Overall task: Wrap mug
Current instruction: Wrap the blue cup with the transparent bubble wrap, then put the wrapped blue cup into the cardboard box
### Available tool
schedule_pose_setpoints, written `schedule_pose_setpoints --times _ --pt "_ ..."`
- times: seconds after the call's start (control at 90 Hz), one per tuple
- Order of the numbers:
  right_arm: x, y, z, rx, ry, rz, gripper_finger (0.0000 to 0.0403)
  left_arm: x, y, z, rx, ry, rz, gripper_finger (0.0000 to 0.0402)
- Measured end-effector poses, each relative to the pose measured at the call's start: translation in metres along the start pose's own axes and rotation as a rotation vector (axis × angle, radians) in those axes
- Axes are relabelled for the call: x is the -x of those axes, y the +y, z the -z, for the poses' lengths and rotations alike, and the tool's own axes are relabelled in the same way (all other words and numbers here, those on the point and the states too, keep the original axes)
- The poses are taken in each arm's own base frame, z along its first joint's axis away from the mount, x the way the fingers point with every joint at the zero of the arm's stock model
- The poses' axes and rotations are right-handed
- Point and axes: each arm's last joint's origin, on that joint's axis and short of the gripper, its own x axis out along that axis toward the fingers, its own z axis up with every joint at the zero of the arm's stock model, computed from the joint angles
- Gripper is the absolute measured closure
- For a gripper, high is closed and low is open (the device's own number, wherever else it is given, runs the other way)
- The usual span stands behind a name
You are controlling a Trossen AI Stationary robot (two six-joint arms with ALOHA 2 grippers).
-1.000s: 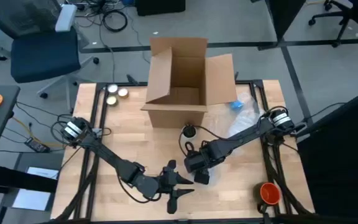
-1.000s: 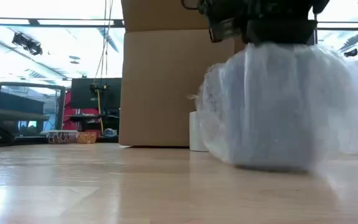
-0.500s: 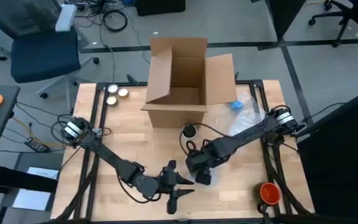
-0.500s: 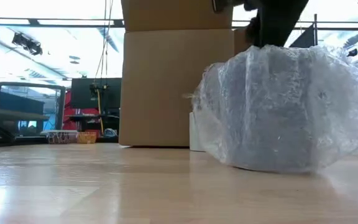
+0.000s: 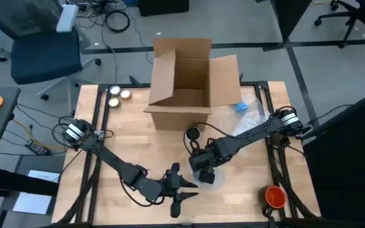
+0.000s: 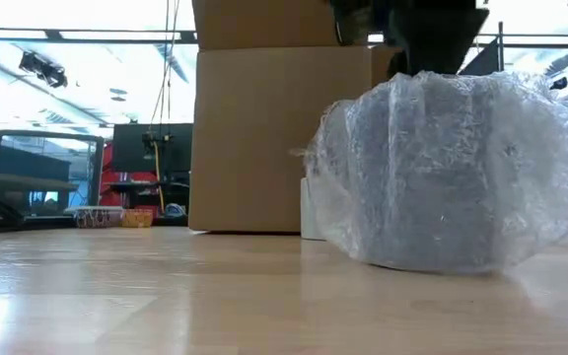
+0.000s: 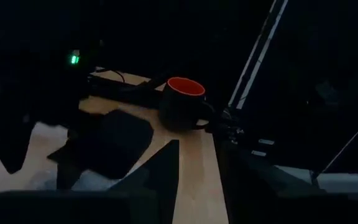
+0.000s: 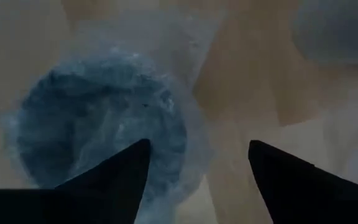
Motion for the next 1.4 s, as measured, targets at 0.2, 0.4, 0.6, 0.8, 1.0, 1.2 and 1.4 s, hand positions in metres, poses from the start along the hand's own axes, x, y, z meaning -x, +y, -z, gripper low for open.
schedule_pose_setpoints --times 0.2,0.4,0.6,0.8,1.0,1.2,1.4 --pt "-0.017 -0.004 0.002 -0.015 0.016 -0.058 0.0137 0.000 0.000 0.000 0.000 0.000 0.000 0.0296" --pt "-0.022 -0.003 0.001 -0.016 -0.006 -0.093 0.0152 0.000 0.000 0.000 0.000 0.001 0.000 0.0296" --pt "-0.031 -0.002 0.001 -0.022 -0.054 -0.137 0.0168 0.000 0.000 0.000 0.000 0.001 0.000 0.0296" --pt "-0.035 -0.002 0.004 -0.025 -0.037 -0.150 0.0178 0.000 0.000 0.000 -0.001 0.001 0.000 0.0296" --pt "-0.014 0.005 -0.006 0.019 -0.096 -0.151 0.0183 0.000 0.000 0.000 -0.001 0.001 0.000 0.0296" --pt "0.000 0.008 -0.014 0.032 -0.143 -0.167 0.0183 0.000 0.000 0.000 0.000 0.001 0.000 0.0296" --pt "0.005 0.006 -0.012 0.035 -0.146 -0.150 0.0183 0.000 0.000 0.000 0.000 0.000 0.000 0.0296"
